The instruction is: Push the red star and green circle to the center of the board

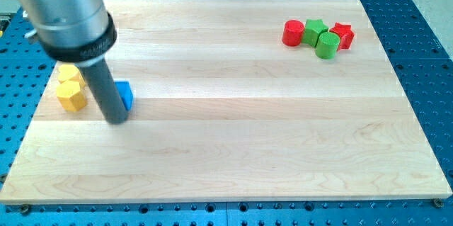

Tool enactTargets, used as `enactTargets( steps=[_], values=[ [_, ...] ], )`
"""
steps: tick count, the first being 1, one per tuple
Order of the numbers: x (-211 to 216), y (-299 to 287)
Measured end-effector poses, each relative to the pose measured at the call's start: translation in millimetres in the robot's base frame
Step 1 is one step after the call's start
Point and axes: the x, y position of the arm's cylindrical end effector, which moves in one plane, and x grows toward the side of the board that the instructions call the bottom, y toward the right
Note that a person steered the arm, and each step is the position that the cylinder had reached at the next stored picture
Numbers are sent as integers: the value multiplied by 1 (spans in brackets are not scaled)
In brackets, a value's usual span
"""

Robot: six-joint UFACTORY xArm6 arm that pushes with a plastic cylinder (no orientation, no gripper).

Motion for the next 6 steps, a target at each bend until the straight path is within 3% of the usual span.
enactTargets(
  steps=[1, 2, 3, 4, 6],
  values=[
    [-4, 56],
    [-20, 50],
    [-20, -10],
    [-9, 65],
    [-17, 118]
  ],
)
